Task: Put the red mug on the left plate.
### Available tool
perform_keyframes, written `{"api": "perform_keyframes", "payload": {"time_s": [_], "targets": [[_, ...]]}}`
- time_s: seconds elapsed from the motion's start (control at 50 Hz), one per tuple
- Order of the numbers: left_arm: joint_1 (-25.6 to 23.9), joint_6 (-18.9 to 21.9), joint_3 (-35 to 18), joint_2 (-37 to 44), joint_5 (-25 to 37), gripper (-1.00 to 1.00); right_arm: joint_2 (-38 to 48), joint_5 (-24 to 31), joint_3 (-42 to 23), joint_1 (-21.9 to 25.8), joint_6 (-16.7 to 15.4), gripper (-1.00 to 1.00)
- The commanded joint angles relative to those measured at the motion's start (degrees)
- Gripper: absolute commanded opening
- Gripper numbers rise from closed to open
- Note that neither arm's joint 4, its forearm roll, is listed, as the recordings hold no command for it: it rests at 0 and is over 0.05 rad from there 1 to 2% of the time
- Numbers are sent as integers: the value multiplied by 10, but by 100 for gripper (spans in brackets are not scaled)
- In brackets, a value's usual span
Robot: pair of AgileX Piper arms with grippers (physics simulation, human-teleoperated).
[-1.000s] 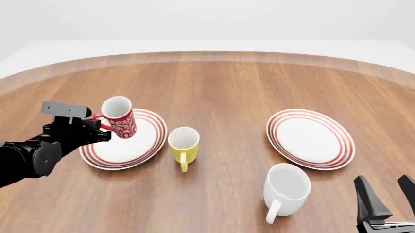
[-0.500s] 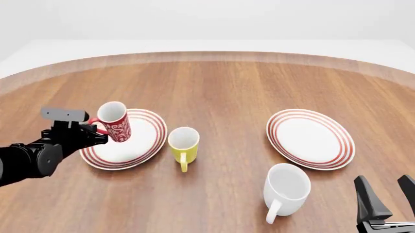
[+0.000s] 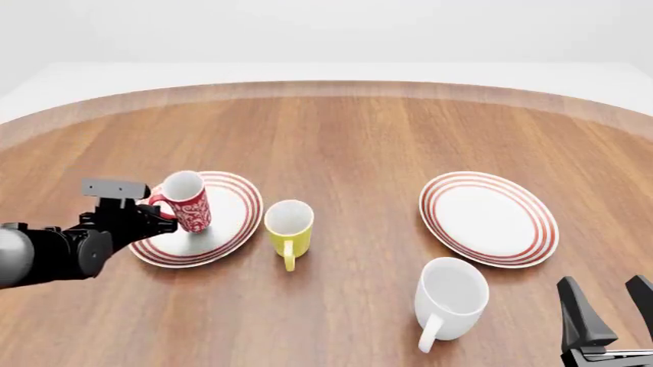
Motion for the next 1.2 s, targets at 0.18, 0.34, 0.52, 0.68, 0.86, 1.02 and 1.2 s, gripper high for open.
{"api": "perform_keyframes", "payload": {"time_s": [0.18, 0.34, 0.52, 0.68, 0.86, 1.02, 1.2], "targets": [[2, -1, -13, 45, -22, -100, 0, 0, 0, 0, 0, 100], [7, -6, -15, 54, -23, -100, 0, 0, 0, 0, 0, 100], [6, -22, -11, 21, 1, 100, 0, 0, 0, 0, 0, 100], [6, -17, 18, -63, 49, 100, 0, 0, 0, 0, 0, 100], [-7, -33, 68, -216, 136, 100, 0, 0, 0, 0, 0, 100], [-17, -36, 52, -427, 303, 100, 0, 0, 0, 0, 0, 100], [3, -26, -92, -606, 480, 100, 0, 0, 0, 0, 0, 100]]}}
